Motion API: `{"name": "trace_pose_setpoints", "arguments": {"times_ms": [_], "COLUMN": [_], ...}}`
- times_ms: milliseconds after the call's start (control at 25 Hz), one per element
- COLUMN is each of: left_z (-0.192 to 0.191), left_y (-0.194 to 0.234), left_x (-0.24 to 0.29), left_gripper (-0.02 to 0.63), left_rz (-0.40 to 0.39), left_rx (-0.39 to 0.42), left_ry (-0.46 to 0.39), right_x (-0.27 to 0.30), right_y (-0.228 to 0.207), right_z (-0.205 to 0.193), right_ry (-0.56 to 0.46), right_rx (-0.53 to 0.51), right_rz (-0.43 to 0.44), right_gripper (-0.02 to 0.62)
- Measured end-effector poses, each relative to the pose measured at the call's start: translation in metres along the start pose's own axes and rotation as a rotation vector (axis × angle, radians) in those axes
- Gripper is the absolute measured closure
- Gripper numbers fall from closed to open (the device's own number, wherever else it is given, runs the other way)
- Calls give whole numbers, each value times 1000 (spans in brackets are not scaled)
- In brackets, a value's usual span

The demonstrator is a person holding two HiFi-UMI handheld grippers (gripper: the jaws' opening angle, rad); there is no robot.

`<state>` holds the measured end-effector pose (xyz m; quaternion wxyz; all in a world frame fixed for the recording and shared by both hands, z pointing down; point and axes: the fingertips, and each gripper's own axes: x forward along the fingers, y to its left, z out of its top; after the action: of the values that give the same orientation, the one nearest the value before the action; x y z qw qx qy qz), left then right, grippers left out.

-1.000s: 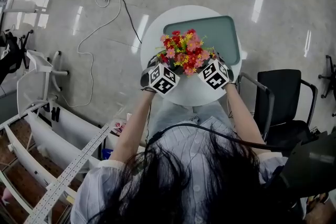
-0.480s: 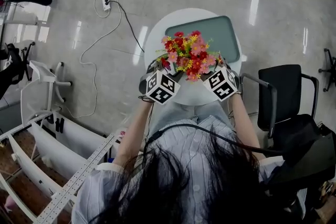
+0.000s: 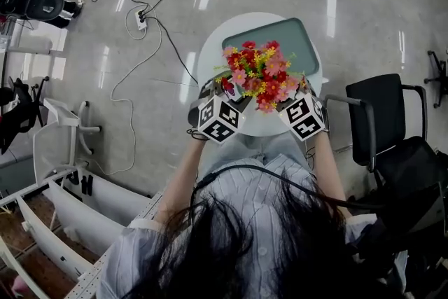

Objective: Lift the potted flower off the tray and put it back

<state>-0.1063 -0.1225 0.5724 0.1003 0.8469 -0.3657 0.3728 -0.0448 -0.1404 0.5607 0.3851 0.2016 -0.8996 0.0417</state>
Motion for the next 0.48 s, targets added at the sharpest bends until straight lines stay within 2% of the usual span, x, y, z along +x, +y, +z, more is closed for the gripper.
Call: {"name": "trace_pose_setpoints", "arguments": {"times_ms": [480], "left_z": [21], "left_y": [-34], "left_x": [-17], "left_gripper": [322], "left_rz": [-62], "left_rx": [121], "left_ry": [-59], "right_x": [-45], "right_y": [17], "right_z": [-11], "right_ry": [-7], "right_rx": [67], "right_rz": [-143], "right_gripper": [299]}}
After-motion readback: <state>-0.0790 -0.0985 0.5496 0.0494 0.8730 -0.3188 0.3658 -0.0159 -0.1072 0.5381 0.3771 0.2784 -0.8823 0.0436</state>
